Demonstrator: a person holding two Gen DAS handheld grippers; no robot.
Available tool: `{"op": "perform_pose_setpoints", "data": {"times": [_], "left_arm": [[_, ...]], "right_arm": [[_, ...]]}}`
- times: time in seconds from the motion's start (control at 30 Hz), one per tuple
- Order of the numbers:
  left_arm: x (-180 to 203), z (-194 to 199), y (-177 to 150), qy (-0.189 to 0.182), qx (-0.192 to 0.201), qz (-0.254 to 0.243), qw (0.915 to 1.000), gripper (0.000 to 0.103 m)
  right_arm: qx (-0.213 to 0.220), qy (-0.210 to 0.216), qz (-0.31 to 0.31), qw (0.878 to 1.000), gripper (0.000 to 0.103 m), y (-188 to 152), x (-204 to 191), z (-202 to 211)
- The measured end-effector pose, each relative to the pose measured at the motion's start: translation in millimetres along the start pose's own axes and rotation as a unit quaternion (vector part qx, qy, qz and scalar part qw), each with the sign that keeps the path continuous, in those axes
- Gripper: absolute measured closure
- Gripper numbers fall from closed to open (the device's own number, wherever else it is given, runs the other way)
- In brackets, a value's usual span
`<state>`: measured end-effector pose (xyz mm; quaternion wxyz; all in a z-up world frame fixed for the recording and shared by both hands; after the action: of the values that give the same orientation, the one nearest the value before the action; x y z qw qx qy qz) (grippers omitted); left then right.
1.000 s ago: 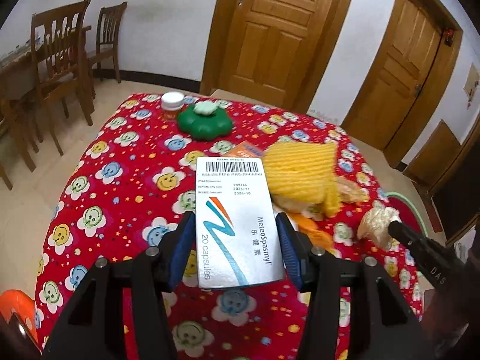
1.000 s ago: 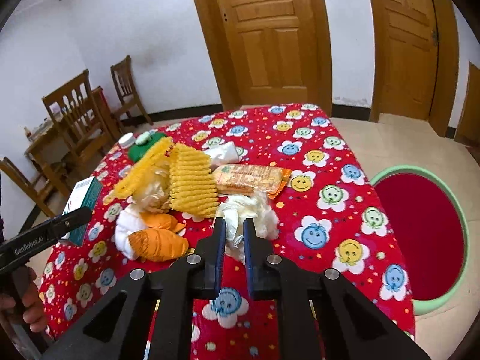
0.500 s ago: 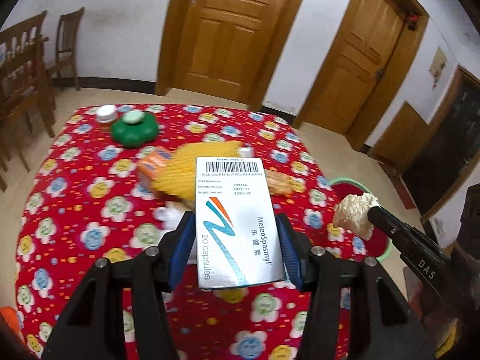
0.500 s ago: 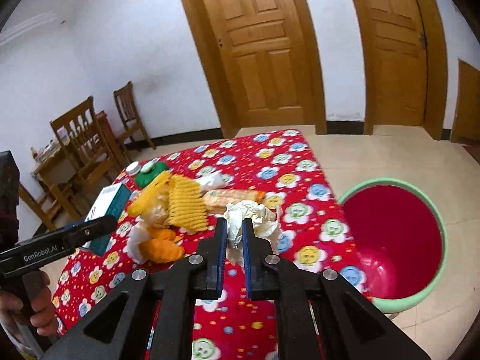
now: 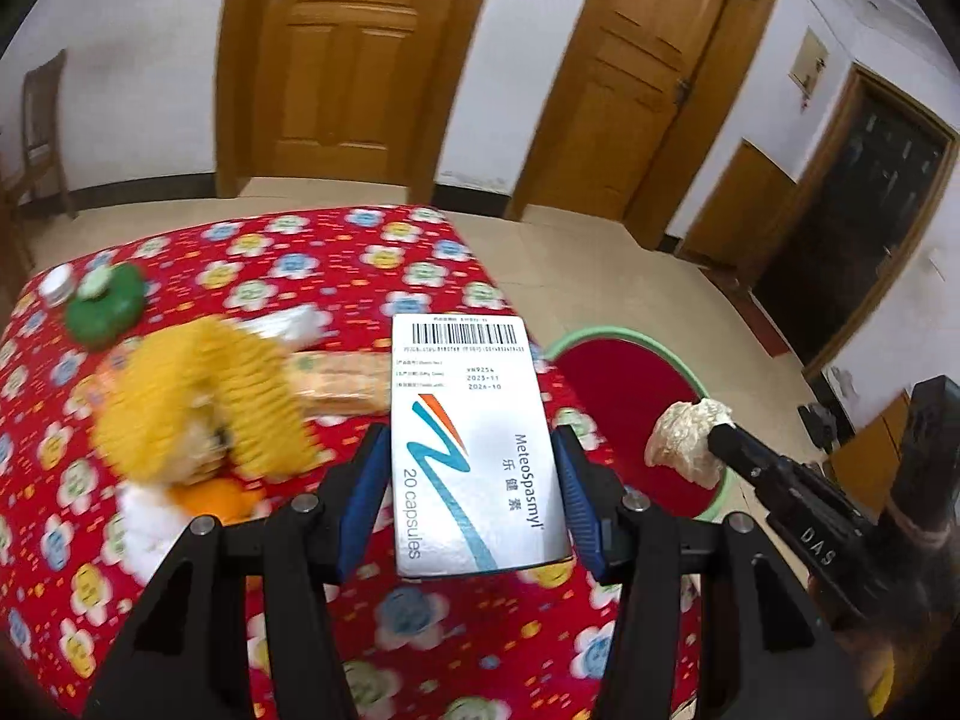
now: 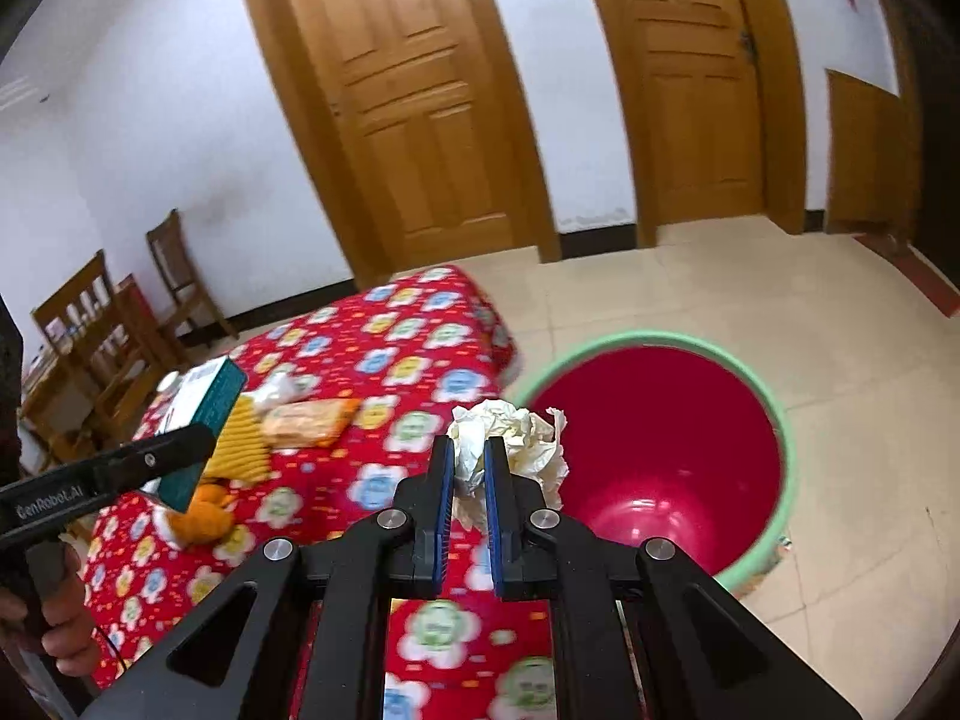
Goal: Collect trash
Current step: 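Carry both items over the red bin and open both tools to drop them, then move both open tools back over the table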
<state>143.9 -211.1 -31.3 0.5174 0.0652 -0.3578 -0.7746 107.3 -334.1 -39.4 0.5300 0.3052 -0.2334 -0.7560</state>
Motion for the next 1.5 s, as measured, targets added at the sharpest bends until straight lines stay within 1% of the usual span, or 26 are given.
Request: {"op": "perform_pose_setpoints", "data": {"times": [0.27,0.37,0.53,0.57,0.63,0.7,0.8,1.13,1.3,1.5], "left_arm": [[49.0,-45.8,10.2,-0.027,-0.028,-0.036,0.9986,0.048],[64.3,-59.8,12.0,-0.032,-0.038,-0.047,0.9977,0.048],[78.5,-77.9,12.5,-0.038,-0.049,-0.057,0.9964,0.048],[81.4,-82.2,12.2,-0.039,-0.052,-0.059,0.9961,0.048],[85.8,-88.3,11.2,-0.040,-0.057,-0.061,0.9957,0.048],[88.5,-94.5,10.3,-0.040,-0.062,-0.063,0.9953,0.048],[93.8,-101.8,7.4,-0.042,-0.069,-0.068,0.9944,0.048],[110.4,-113.9,1.3,-0.056,-0.082,-0.088,0.9911,0.047],[108.2,-106.6,1.2,-0.058,-0.079,-0.080,0.9920,0.046],[96.2,-90.7,1.6,-0.054,-0.069,-0.062,0.9942,0.046]], "right_arm": [[-0.012,-0.030,-0.034,0.999,0.093,-7.7,53.4,-13.2],[-0.023,-0.037,-0.046,0.998,0.091,-13.6,68.8,-20.0],[-0.032,-0.039,-0.066,0.997,0.090,-18.7,89.5,-27.0],[-0.032,-0.039,-0.069,0.996,0.089,-19.2,91.6,-27.3],[-0.031,-0.039,-0.074,0.996,0.080,-19.4,96.8,-26.5],[-0.025,-0.041,-0.080,0.996,0.077,-18.5,101.0,-25.0],[-0.022,-0.041,-0.088,0.995,0.077,-19.4,105.6,-22.7],[-0.017,-0.042,-0.115,0.992,0.077,-23.1,117.8,-16.6],[-0.013,-0.042,-0.118,0.992,0.077,-21.7,117.6,-13.1],[-0.011,-0.040,-0.113,0.993,0.077,-21.9,112.8,-6.2]]}}
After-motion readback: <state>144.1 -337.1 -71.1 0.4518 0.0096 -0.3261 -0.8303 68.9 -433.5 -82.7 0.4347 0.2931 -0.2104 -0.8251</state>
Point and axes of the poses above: each gripper's, at about its wrist camera, not at the fingertips, and z roughly against the way its jaws point, x to its right, y to its top, the point moved 7 cm from there along -z, roughly the way its jaws point, and after that the axes turned 3 degrees about -x, right-handed, at the moved point
